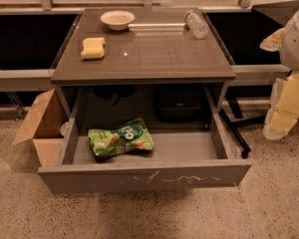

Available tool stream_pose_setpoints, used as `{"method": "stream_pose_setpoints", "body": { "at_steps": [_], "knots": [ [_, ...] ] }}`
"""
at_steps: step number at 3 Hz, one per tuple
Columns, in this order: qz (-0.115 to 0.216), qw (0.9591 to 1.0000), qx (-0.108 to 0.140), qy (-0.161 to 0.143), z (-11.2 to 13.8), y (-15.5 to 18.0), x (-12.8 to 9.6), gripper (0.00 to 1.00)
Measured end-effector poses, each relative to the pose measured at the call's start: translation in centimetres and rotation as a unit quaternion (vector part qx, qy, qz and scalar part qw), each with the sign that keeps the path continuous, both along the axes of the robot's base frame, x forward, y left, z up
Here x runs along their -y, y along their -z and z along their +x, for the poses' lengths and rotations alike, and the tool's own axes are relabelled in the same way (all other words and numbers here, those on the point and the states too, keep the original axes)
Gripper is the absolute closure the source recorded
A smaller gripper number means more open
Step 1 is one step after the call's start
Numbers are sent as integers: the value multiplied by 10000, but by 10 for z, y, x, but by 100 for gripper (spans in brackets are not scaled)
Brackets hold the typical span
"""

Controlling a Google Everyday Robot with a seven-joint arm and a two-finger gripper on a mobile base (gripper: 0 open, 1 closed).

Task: Pick green rice chip bag from top drawer and place on counter

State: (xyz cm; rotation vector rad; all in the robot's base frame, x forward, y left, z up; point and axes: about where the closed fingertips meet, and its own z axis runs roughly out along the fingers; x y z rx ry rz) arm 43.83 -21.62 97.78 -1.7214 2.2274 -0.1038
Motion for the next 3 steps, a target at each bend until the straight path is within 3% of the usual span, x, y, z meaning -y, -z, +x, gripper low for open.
{"method": "stream_pose_setpoints", "body": {
  "at_steps": [1,2,3],
  "knots": [
    [0,10000,0,0,0,0,0,0],
    [144,9995,-46,-259,16,19,-19,0],
    [433,9970,-261,-594,34,52,-47,0]
  ]
}}
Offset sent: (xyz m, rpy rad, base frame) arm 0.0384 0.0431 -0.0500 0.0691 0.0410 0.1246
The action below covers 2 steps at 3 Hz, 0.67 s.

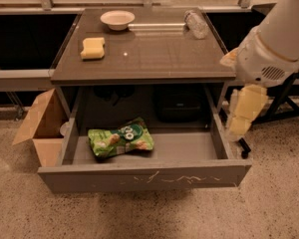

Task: Pick green rice chip bag from top drawer and place on counter

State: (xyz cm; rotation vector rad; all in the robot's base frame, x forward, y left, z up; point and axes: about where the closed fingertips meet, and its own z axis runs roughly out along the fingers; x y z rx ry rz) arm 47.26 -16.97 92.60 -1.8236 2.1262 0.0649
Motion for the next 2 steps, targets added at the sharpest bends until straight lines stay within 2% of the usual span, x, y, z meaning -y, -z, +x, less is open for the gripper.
{"method": "stream_pose_setpoints", "body": {
  "at_steps": [1,2],
  "knots": [
    [260,9983,-296,-424,11,34,-37,0],
    [265,9983,-297,-431,11,35,-37,0]
  ]
}}
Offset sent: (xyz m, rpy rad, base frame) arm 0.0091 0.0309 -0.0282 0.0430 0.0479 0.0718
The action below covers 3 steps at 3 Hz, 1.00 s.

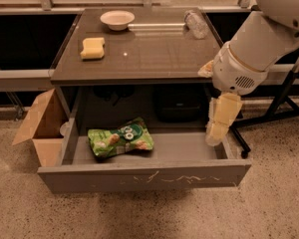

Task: Pick green rice chip bag from top drawer and place on counter

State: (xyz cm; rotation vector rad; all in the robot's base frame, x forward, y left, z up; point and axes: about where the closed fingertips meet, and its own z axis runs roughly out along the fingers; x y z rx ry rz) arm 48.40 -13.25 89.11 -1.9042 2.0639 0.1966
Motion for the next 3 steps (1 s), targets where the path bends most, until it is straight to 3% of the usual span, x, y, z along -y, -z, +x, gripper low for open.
{"method": "stream_pose_setpoints", "body": {
  "at_steps": [2,3],
  "knots": [
    [564,9947,-490,-705,41,85,-74,0],
    [717,9916,-698,-815,57,122,-106,0]
  ]
}}
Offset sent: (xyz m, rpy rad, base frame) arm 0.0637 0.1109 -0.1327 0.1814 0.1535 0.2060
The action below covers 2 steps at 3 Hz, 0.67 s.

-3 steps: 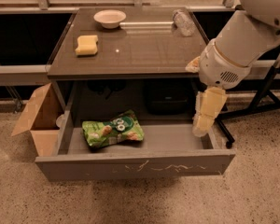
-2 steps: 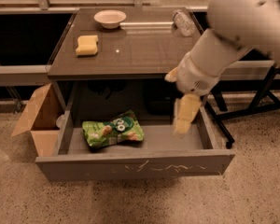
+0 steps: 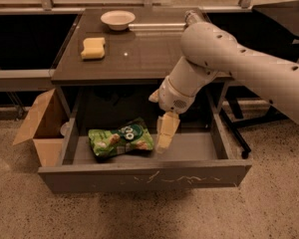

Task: Pick green rice chip bag from top drawer and place on counter

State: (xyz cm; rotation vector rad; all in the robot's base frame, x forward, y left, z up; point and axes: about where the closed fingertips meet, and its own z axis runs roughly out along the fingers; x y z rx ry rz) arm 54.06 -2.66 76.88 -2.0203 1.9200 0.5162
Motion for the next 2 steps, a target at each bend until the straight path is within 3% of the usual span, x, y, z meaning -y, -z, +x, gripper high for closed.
{"method": "stream_pose_setpoints", "body": {
  "at_steps": [1,2],
  "knots": [
    [295,9991,43,309,24,26,-33,0],
    [297,9991,44,308,24,27,-33,0]
  ]
}}
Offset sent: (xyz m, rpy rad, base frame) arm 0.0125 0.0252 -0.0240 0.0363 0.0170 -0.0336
